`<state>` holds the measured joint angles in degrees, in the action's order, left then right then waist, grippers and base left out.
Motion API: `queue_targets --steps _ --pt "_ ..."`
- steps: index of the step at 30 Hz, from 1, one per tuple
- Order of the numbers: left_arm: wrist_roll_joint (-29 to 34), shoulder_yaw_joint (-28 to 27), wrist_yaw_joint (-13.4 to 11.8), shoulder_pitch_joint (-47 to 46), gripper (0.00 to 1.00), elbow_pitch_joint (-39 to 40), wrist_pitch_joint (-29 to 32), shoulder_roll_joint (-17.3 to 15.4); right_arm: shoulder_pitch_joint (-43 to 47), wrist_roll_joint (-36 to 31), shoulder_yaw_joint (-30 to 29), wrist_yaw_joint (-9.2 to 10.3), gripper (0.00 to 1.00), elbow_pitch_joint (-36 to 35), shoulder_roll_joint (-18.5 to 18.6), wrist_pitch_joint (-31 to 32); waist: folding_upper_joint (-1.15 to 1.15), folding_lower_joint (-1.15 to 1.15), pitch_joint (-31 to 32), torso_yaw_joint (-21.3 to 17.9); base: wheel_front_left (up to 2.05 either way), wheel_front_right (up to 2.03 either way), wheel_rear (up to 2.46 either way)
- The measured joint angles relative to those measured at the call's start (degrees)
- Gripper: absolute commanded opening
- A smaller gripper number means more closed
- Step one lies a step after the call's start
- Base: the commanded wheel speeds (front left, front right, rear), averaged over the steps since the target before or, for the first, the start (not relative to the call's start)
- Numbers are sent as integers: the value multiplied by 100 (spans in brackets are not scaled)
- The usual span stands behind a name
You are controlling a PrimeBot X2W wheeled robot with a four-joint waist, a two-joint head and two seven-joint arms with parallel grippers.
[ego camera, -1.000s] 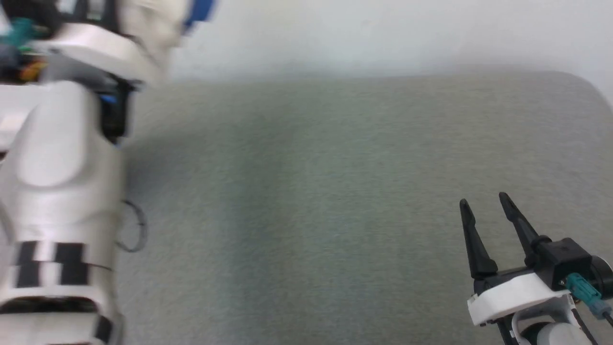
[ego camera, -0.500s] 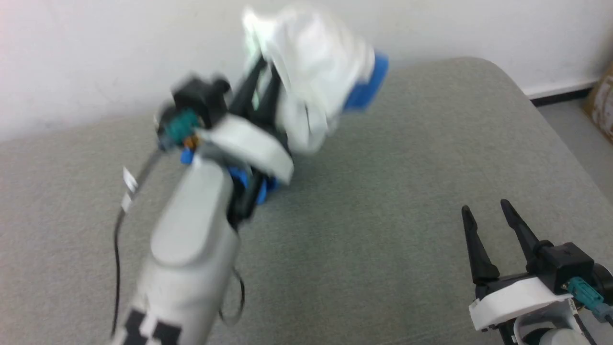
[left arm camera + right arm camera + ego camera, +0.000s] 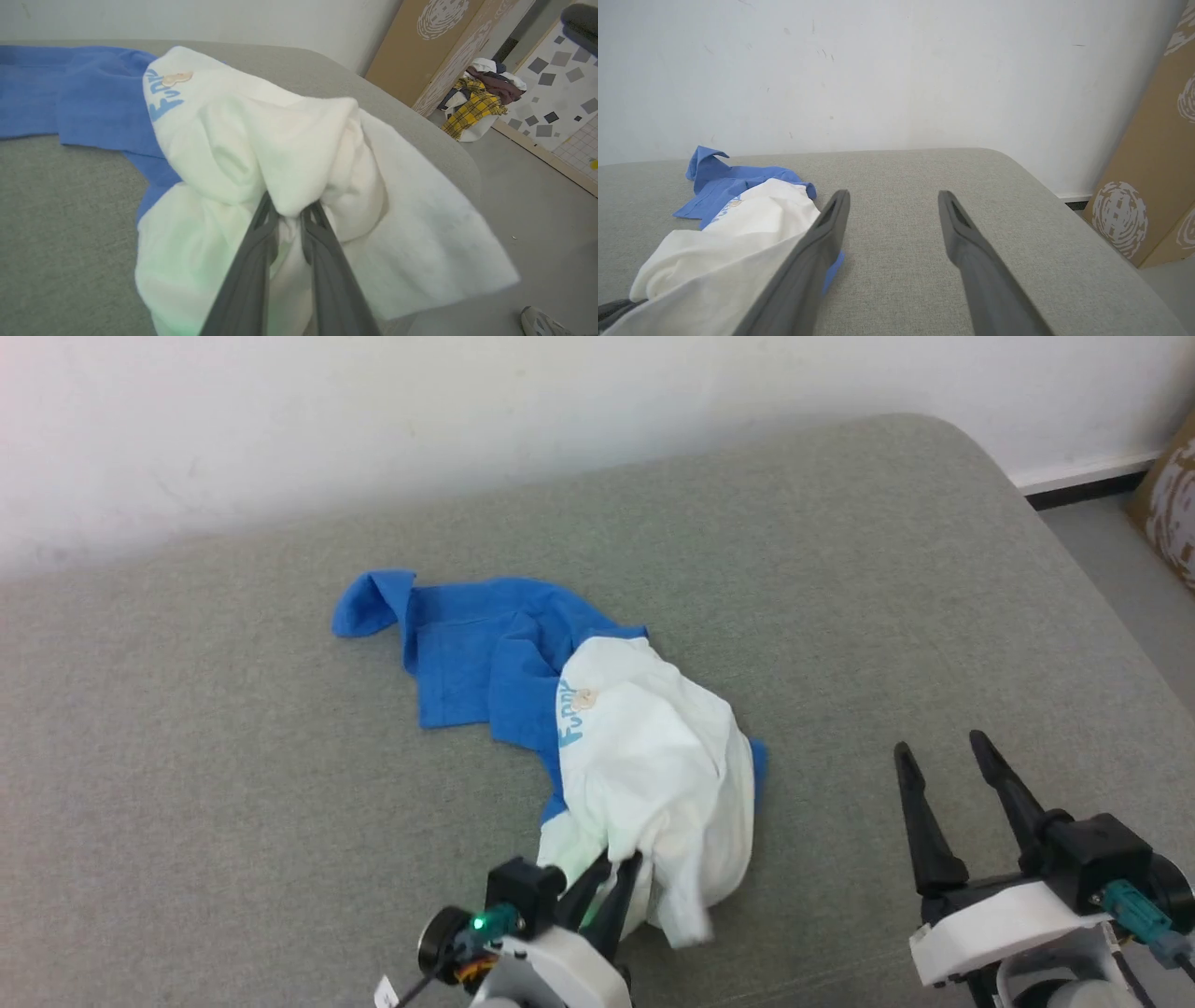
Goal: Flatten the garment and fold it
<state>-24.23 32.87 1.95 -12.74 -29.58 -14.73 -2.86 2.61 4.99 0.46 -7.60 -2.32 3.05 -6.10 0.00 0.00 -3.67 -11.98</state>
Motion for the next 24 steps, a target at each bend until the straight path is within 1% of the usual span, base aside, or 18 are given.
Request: queue_targets --steps 1,2,3,7,12,18,22,24 --pt "11 26 -10 67 12 16 0 -1 -5 -10 16 0 100 -2 -2 0 0 0 -4 22 0 0 0" --pt "20 38 -34 122 96 64 1 -4 -5 -15 27 0 100 -4 -3 0 0 0 -5 46 0 0 0" --pt "21 30 -77 179 100 182 0 -3 -5 -26 26 0 100 -13 -3 0 0 0 -5 72 0 0 0" --pt "109 -93 -211 380 100 862 1 -1 -2 -52 15 0 100 -69 -2 2 0 0 28 190 0 0 0" --pt "283 -417 -358 706 100 1725 0 -1 59 -100 10 0 100 -122 -2 47 0 0 115 357 0 0 0" --pt "427 -1115 -563 1065 100 2224 0 -2 156 -101 0 0 100 -196 -2 91 0 -1 271 505 0 0 0" --pt "474 -1745 -722 1191 100 2453 0 -42 216 -100 -10 0 100 -258 -2 104 0 -1 347 585 0 0 0" --pt "510 -2030 -760 1250 100 2532 0 -92 250 -100 -22 0 100 -301 -1 113 0 -1 372 623 0 0 0"
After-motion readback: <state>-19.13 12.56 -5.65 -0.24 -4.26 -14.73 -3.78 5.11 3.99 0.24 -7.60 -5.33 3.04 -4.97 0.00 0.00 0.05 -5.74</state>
